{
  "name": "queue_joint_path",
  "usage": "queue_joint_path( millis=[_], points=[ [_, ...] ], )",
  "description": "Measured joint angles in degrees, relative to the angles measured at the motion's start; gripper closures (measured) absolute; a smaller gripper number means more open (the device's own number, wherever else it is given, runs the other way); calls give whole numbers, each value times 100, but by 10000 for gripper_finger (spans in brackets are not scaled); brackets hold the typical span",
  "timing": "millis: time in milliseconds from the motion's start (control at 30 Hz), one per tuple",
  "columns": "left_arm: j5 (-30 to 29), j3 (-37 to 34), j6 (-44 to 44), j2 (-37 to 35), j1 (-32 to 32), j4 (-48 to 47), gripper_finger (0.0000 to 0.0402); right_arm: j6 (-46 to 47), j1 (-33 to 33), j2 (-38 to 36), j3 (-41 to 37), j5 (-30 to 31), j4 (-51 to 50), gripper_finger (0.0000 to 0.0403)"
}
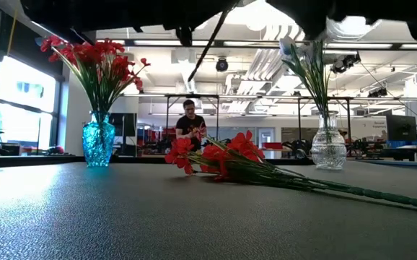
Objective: Sort flowers into vase by color
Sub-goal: Put the white flowers into the transparent vase
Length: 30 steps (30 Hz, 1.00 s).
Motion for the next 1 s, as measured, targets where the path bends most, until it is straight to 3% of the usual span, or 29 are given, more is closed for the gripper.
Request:
queue_joint_path(
  millis=[167,367,700,833,1000],
  points=[
    [-24,0,-65,134,24,33,398,-215,-56,7,695,-134,-898,157],
    [-45,0,-80,141,24,-1,393,-164,-154,9,1372,-92,-2127,211],
    [-52,1,-378,142,24,-223,369,-41,-205,11,1535,-62,-2606,383],
    [-356,9,-471,-10,24,-1230,336,62,-20,-167,1544,785,-3232,387],
    [-1567,4,-970,-456,24,-3124,295,908,317,-874,2000,2313,-5840,398]
  ],
)
